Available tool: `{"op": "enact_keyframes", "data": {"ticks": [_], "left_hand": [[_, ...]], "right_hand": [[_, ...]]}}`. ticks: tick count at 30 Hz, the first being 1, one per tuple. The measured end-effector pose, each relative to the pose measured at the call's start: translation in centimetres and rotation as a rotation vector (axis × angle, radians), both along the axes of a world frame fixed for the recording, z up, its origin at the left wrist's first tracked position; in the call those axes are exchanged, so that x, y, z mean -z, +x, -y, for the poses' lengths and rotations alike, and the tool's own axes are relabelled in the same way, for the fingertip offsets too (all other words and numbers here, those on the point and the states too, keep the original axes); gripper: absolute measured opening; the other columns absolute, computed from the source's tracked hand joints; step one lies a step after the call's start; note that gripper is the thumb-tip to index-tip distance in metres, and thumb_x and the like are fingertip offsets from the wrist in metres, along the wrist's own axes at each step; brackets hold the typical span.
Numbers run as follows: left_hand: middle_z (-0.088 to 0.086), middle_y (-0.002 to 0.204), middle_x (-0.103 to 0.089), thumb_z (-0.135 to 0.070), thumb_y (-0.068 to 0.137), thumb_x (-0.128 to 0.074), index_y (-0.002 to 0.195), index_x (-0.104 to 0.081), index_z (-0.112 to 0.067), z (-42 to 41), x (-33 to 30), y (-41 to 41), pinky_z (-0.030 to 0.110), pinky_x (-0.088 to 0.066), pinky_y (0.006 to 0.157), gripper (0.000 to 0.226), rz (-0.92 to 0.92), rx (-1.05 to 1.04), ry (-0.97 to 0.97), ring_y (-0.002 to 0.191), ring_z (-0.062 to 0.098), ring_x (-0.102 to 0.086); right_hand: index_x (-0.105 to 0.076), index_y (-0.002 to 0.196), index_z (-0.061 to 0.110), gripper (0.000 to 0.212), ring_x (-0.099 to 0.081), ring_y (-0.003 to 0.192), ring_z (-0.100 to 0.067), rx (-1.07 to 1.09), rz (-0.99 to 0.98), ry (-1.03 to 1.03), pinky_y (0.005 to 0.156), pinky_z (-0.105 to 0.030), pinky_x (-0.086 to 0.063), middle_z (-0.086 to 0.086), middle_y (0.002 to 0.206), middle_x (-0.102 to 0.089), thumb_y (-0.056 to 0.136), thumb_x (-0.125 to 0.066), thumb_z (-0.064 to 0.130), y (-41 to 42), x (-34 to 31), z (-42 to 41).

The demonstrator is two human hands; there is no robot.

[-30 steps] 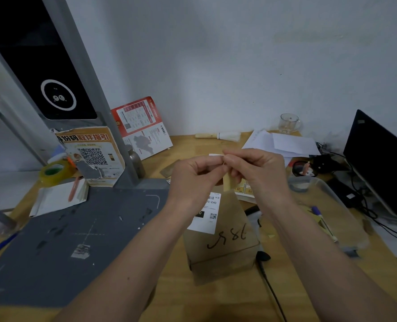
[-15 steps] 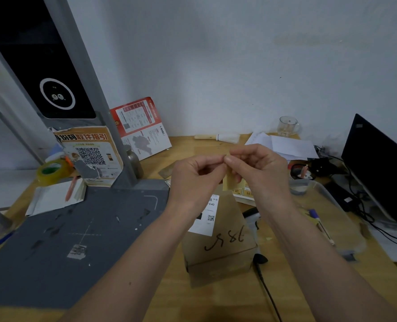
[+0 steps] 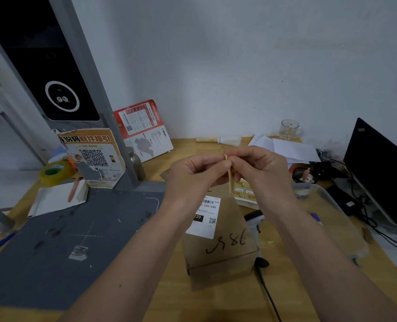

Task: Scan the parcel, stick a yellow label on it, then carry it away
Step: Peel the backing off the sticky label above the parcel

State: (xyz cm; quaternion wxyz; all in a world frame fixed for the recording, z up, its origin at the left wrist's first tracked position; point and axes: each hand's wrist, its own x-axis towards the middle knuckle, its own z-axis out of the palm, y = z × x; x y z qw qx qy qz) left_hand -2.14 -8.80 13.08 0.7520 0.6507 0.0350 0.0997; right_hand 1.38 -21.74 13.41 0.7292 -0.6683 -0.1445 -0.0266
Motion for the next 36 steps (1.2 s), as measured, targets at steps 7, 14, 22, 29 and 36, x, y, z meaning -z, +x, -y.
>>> {"op": "enact_keyframes", "data": {"ticks": [7,14,22,29,36], "left_hand": [[0.013,0.079,-0.073,-0.012,0.077,-0.07,0.096,-0.073,0.003,-0.7,-0.1,0.1,0.028,-0.059,0.073,0.024,-0.021,0.048,-0.155,0.074,0.019,-0.069],[0.011,0.08,-0.066,-0.01,0.069,-0.07,0.098,-0.067,0.005,-1.3,-0.3,0.2,0.02,-0.057,0.068,0.032,-0.139,0.225,-0.458,0.076,0.019,-0.061],[0.011,0.079,-0.065,-0.011,0.074,-0.068,0.09,-0.071,-0.001,-1.3,0.1,0.2,0.019,-0.056,0.067,0.019,-0.188,0.28,-0.593,0.079,0.02,-0.055],[0.011,0.081,-0.062,-0.012,0.071,-0.069,0.084,-0.073,-0.003,-1.3,0.0,0.1,0.016,-0.056,0.062,0.016,-0.188,0.288,-0.584,0.076,0.017,-0.055],[0.012,0.081,-0.064,-0.011,0.07,-0.072,0.09,-0.07,0.002,-1.7,0.2,0.3,0.02,-0.057,0.065,0.024,-0.212,0.282,-0.55,0.079,0.02,-0.057]], "right_hand": [[-0.072,0.086,0.007,0.017,-0.056,0.054,-0.008,-0.157,-0.06,0.142,0.055,-0.02,-0.048,-0.002,0.065,-0.068,0.082,-0.062,-0.006,-0.1,0.0,0.0],[-0.073,0.084,0.008,0.017,-0.059,0.058,-0.01,-0.262,-0.096,0.263,0.057,-0.019,-0.048,-0.003,0.067,-0.068,0.079,-0.061,-0.004,-0.6,-0.1,-0.3],[-0.069,0.087,0.003,0.018,-0.062,0.058,-0.011,-0.294,-0.117,0.304,0.054,-0.018,-0.047,-0.004,0.067,-0.068,0.07,-0.064,0.006,-0.8,0.0,-0.5],[-0.068,0.088,0.003,0.018,-0.061,0.056,-0.009,-0.29,-0.116,0.3,0.054,-0.018,-0.048,-0.003,0.065,-0.067,0.07,-0.065,0.005,-0.9,0.1,-0.5],[-0.069,0.086,0.004,0.017,-0.062,0.058,-0.01,-0.282,-0.125,0.282,0.055,-0.018,-0.048,-0.004,0.066,-0.067,0.069,-0.066,0.006,-0.8,0.3,-0.7]]}}
